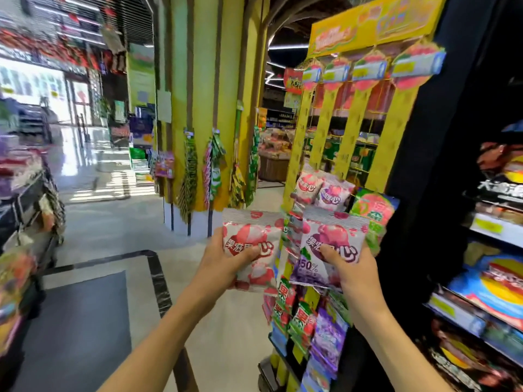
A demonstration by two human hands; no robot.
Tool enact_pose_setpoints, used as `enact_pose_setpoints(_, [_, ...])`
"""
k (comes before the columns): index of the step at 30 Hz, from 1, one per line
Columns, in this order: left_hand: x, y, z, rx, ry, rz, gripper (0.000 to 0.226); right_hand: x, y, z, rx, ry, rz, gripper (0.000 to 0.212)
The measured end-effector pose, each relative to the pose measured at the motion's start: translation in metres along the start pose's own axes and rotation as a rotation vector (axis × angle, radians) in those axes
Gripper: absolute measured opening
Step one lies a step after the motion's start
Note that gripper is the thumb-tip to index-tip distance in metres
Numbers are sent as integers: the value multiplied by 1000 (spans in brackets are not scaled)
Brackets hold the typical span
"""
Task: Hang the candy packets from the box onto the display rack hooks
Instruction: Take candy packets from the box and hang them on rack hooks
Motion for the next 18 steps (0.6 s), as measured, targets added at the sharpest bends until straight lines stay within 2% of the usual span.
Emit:
enact_pose_setpoints(4, [77,12,7,-19,23,3,37,63,-32,-11,-20,-48,13,50])
enact_pose_setpoints(8, [159,14,1,16,62,-17,34,127,-51,-6,-38,-136,22,34])
enact_pose_setpoints(10, [198,15,-5,22,80,-37,33,155,-57,-2,-74,-185,48,35])
enact_pose_setpoints(13, [248,20,-18,24,127,-50,34,184,-67,6,-107,-247,63,39])
enact_pose_setpoints(18, [315,28,-50,-7,257,-114,40,211,-72,19,-209,-374,81,34])
Point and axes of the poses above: each hand's wrist, its own x-axis towards the middle knuckle, its own z-axis out of the back of the hand, y = z × x, the point moved 5 cm from there along x, towards the middle knuckle, and after that the axes turned 6 degrees about y, right-handed, at the moved point
